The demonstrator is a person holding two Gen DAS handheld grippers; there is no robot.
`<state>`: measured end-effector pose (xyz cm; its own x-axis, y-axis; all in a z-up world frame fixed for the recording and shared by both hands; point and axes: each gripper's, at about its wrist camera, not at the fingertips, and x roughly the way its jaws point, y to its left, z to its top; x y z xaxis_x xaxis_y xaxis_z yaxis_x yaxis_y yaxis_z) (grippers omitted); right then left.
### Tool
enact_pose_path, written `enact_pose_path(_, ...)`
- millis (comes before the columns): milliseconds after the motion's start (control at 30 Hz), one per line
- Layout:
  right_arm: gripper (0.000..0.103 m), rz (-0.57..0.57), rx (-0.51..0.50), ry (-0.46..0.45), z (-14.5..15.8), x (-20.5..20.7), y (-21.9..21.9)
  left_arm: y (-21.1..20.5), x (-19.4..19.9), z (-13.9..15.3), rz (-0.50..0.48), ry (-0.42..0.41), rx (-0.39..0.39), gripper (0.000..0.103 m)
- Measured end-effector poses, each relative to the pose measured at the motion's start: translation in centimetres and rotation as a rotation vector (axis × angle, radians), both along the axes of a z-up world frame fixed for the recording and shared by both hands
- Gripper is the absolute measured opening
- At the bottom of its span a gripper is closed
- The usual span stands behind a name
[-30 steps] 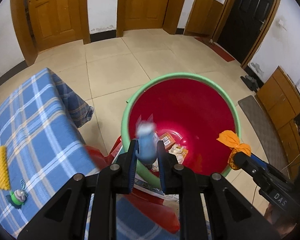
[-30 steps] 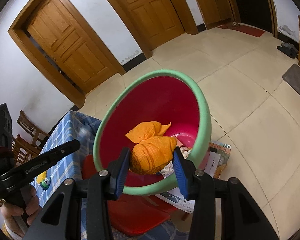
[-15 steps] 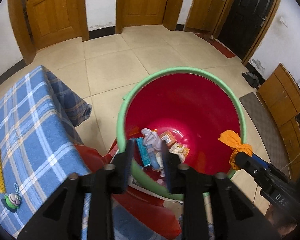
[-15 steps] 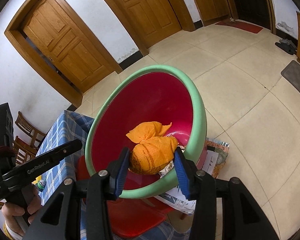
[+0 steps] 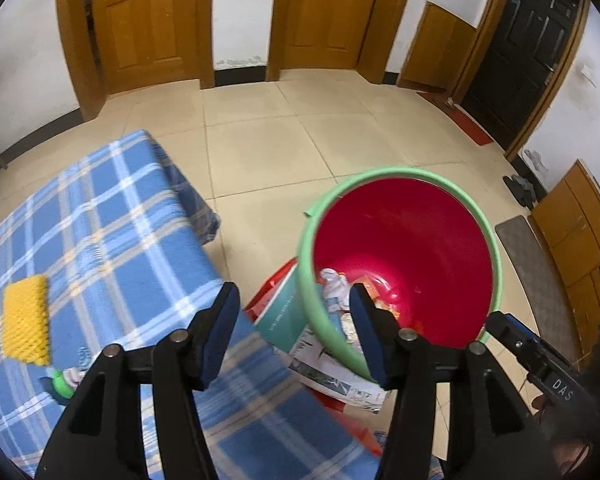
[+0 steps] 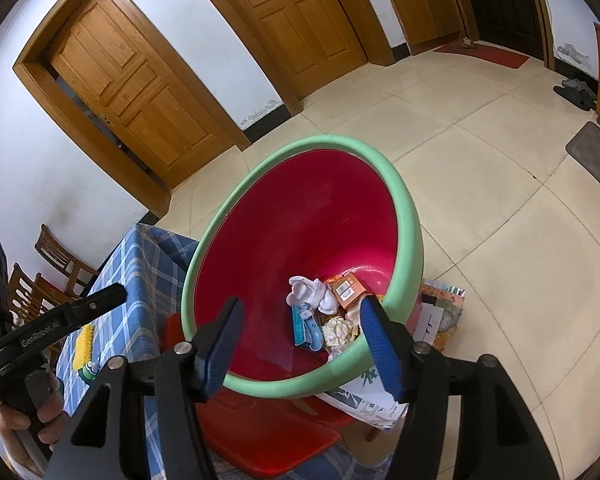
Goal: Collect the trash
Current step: 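Move both tools back and grasp the yellow foam net with the left tool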
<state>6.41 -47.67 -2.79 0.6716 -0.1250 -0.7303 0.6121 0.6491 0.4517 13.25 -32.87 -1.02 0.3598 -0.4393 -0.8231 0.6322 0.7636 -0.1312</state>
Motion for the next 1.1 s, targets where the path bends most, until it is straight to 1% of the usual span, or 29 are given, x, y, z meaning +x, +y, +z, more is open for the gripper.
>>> enact_pose_path(233,0.069,-0.001,0.005,-0.009,0.3,0.1,0.2,4.3,2.0,0.7,0.094,-0.032,0.016,0.060)
enact_pose_path(367,0.074,-0.002,0.001,-0.009,0.4,0.0,0.4,7.1,3.6,0.8,0.163,-0.035,0.021,0.062)
enact_pose_path(433,0.076,-0.001,-0.002,-0.007,0.6,0.1,0.5,8.6,4.5,0.7,0.203,-0.037,0.031,0.063)
enact_pose_path(533,0.080,-0.006,-0.006,-0.001,0.7,0.1,0.6,10.5,5.6,0.4,0.256,-0.048,0.054,0.068)
enact_pose_path(633,0.080,-0.007,-0.007,0.001,0.8,0.2,0.6,12.5,7.0,-0.2,0.310,-0.051,0.086,0.070)
enact_pose_path(833,0.080,-0.001,-0.011,0.008,0.9,0.3,1.0,16.0,9.2,-1.9,0.410,-0.027,0.122,0.070)
enact_pose_path(967,0.080,0.002,-0.011,0.014,1.0,0.4,1.2,17.5,9.9,-2.9,0.452,-0.015,0.148,0.071)
enact_pose_path(1100,0.080,0.006,-0.013,0.019,1.1,0.6,1.4,18.0,10.6,-3.9,0.470,-0.010,0.179,0.071)
